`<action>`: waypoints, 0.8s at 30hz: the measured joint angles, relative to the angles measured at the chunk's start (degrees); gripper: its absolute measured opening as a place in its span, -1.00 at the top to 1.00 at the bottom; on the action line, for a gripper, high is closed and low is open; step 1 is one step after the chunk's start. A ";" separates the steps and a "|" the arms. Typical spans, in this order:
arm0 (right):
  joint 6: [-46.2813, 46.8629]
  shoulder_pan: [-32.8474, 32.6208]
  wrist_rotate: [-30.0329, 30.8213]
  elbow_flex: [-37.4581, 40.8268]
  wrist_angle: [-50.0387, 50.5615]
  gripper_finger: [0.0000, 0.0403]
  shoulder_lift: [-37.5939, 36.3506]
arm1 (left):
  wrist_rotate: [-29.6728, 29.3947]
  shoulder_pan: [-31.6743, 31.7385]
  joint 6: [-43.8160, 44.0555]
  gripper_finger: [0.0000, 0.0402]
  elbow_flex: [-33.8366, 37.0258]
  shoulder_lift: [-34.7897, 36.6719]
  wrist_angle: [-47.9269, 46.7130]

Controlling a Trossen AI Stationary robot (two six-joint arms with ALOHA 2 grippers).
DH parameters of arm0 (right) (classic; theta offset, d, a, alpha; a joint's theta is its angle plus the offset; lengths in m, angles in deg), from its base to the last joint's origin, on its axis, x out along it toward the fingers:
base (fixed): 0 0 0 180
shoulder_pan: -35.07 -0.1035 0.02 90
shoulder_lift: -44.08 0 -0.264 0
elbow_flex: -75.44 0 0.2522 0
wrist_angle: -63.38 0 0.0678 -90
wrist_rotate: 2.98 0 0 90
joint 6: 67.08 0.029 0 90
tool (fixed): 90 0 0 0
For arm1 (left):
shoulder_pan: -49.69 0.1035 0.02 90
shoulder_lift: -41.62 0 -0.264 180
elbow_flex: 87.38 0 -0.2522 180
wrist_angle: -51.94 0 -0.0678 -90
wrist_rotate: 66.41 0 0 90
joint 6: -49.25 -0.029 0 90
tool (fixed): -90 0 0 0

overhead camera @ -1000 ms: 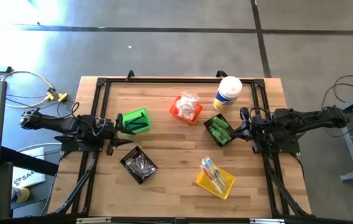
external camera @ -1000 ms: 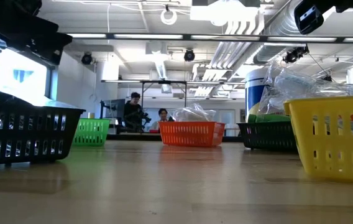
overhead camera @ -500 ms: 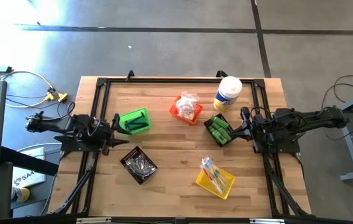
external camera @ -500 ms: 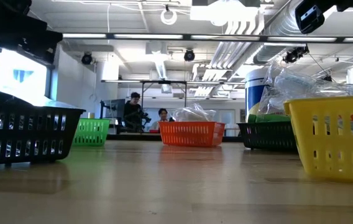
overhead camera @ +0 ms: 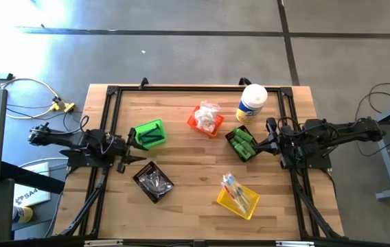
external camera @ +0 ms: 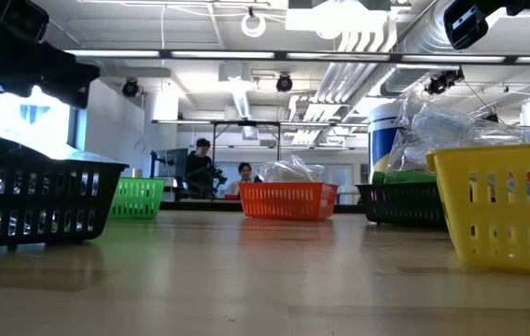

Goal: Pick & Place Travel size toiletries
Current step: Return to Home Position

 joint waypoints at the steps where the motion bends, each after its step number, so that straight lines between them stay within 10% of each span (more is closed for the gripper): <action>1: 0.10 0.02 0.00 0.00 0.01 0.98 -0.12 | 0.32 0.00 0.20 0.21 0.17 0.02 0.45; 24: -0.35 0.02 5.03 0.02 6.64 0.98 -12.05 | 1.45 0.00 -0.30 0.21 0.33 -0.58 1.21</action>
